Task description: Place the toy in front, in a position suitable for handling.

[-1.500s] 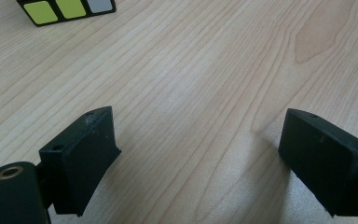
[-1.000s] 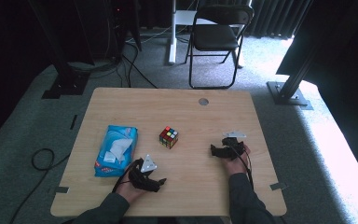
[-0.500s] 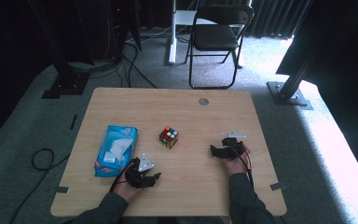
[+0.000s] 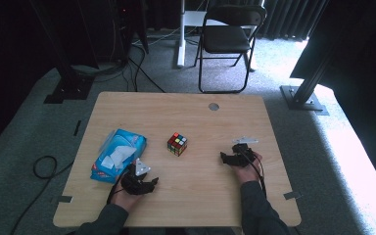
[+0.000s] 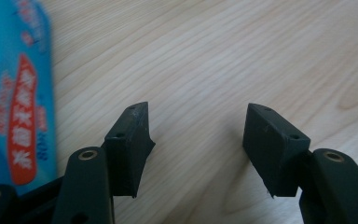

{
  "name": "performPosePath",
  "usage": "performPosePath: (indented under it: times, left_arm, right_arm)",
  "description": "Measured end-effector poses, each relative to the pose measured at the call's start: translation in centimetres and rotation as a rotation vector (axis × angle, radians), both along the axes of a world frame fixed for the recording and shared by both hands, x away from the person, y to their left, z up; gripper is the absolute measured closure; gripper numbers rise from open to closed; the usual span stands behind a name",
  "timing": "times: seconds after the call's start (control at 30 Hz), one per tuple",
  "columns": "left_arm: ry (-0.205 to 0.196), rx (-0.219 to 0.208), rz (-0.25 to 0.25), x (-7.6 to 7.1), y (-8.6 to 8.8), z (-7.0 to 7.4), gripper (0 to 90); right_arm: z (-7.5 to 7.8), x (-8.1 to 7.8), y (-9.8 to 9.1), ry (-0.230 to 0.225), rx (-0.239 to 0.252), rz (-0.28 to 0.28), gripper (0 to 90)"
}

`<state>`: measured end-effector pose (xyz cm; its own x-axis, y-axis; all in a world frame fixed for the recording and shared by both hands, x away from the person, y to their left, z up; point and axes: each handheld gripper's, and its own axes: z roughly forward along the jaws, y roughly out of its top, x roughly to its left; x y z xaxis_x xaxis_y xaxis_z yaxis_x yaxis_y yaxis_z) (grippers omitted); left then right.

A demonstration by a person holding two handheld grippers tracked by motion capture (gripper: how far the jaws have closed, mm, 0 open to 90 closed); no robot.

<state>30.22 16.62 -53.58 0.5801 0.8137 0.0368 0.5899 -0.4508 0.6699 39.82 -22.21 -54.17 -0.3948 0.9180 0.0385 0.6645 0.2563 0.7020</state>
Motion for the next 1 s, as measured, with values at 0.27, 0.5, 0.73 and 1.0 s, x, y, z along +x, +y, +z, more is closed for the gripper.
performPosePath:
  times: [0.27, 0.5, 0.73, 1.0]
  left_arm:
    - [0.009, -0.018, 0.042, 0.2, 0.7, -0.1, 37.9]
    - [-0.011, -0.018, -0.017, 0.2, -0.3, -0.2, 36.0]
    - [-0.016, -0.020, -0.033, 0.4, -0.4, -0.3, 35.2]
    - [-0.006, -0.042, -0.045, 0.6, -0.1, -0.4, 34.4]
  right_arm:
    - [0.9, -0.3, 1.0, 0.027, 0.018, 0.070, 35.0]
    - [1.8, -0.6, 2.0, -0.009, 0.004, 0.134, 34.4]
    - [2.3, -0.8, 2.8, -0.046, 0.017, 0.178, 31.2]
    - [3.0, -0.6, 4.0, -0.059, 0.024, 0.197, 30.1]
